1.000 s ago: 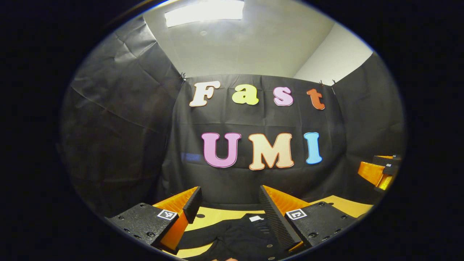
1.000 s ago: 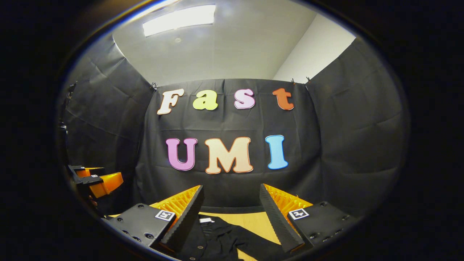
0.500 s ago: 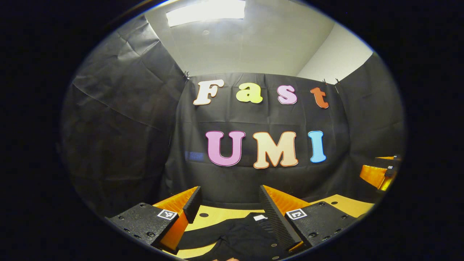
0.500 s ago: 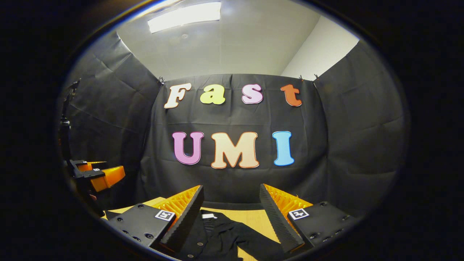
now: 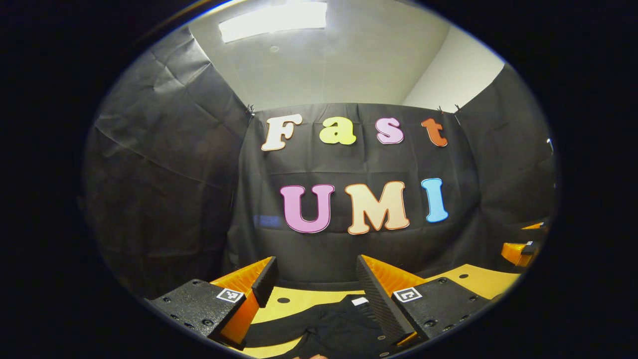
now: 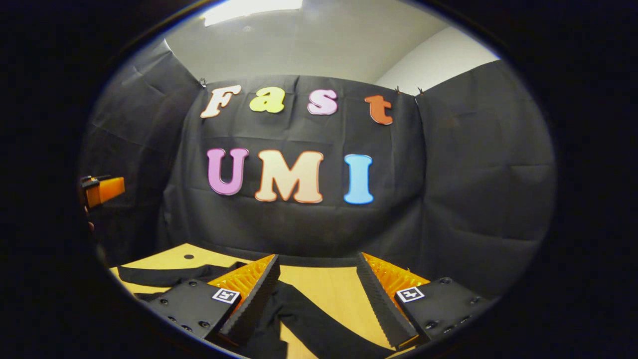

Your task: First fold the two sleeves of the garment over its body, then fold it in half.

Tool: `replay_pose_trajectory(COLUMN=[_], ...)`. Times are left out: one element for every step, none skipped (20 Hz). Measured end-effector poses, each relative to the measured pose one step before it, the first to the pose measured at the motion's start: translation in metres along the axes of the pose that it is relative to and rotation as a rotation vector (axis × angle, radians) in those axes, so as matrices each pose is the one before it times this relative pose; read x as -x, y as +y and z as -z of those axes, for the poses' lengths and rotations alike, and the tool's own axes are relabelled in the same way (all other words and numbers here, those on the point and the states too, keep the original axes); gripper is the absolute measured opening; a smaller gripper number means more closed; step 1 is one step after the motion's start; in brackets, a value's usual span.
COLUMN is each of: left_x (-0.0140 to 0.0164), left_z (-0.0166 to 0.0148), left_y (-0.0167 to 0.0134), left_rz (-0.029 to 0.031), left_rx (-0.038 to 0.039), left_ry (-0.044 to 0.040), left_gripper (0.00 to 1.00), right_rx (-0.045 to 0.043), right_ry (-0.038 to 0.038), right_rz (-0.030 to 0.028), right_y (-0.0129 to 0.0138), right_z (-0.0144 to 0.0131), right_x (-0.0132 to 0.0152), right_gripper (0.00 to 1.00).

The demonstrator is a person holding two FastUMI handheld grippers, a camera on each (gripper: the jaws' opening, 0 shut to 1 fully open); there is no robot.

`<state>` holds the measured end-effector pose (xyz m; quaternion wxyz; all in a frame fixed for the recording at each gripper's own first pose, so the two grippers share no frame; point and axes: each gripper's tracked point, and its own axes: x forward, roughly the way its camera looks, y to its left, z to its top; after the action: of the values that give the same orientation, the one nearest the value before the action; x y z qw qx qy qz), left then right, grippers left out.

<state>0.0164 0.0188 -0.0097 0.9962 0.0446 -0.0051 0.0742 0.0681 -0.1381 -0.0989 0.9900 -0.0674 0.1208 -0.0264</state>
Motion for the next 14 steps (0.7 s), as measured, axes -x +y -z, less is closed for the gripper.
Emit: replay_pose_trajectory(left_x=[-0.00017, -0.00027, -0.00068, -0.00047, 0.00037, 0.00053, -0.00082, -0.00027, -0.00060, -0.00031, -0.00012, -0.00059, 0.00059, 0.00021], left_z=[-0.00124, -0.00181, -0.00049, -0.00247, -0.00102, -0.00189, 0.00041, -0.00028, -0.00047, 0.00145, 0.00042, 0.00037, 0.00005, -0.00036], left_y=[-0.00290, -0.00289, -0.00424, -0.00405, -0.00437, -0.00484, -0.00462, -0.00555, -0.00468, -0.00575, -0.00563, -0.00601, -0.00601, -0.00515], left_rz=[0.00194, 0.00129, 0.00387, 0.00341, 0.00384, 0.00271, 0.00248, 0.00158, -0.00041, 0.00195, 0.00037, 0.00277, 0.00124, 0.00057], left_rx=[-0.00217, -0.00260, -0.00404, -0.00615, -0.00650, -0.00535, -0.00246, -0.00061, -0.00165, -0.00215, -0.00240, -0.00135, -0.00217, -0.00354], left_ry=[-0.00125, -0.00221, -0.00301, -0.00374, -0.00396, -0.00250, -0.00017, -0.00095, 0.00027, 0.00364, 0.00339, 0.00354, 0.00289, 0.00301], left_gripper=[0.92, 0.92, 0.92, 0.92, 0.92, 0.93, 0.93, 0.93, 0.92, 0.92, 0.92, 0.92, 0.92, 0.92], right_rx=[-0.00105, 0.00367, 0.00489, 0.00482, -0.00089, -0.00575, -0.00438, -0.00120, 0.00670, 0.01294, 0.00806, 0.00403, 0.00155, -0.00196], right_ry=[0.03306, 0.03952, 0.03828, 0.04172, 0.04324, 0.05235, 0.05344, 0.04120, 0.03434, 0.02858, 0.02641, 0.02419, 0.02587, 0.03353], right_rz=[0.01806, 0.01796, 0.01673, 0.01312, 0.00683, -0.00843, -0.01217, -0.00272, 0.00175, 0.00258, 0.00330, -0.00147, -0.00793, -0.00509], right_y=[-0.01180, -0.01189, -0.01147, -0.00945, -0.00886, -0.00323, -0.00227, -0.00552, -0.00535, -0.00437, -0.00461, -0.00321, -0.00368, -0.00423], right_z=[0.01325, 0.01493, 0.01583, 0.01758, 0.01641, 0.01841, 0.01758, 0.01557, 0.01406, 0.01138, 0.01135, 0.00911, 0.00914, 0.01332], right_x=[-0.00321, -0.00284, -0.00278, -0.00309, -0.00382, -0.00412, -0.00309, -0.00295, -0.00352, -0.00413, -0.00430, -0.00612, -0.00629, -0.00495], right_gripper=[0.99, 0.98, 0.98, 0.99, 0.98, 0.98, 0.98, 1.00, 0.99, 0.99, 0.98, 0.99, 1.00, 0.99])
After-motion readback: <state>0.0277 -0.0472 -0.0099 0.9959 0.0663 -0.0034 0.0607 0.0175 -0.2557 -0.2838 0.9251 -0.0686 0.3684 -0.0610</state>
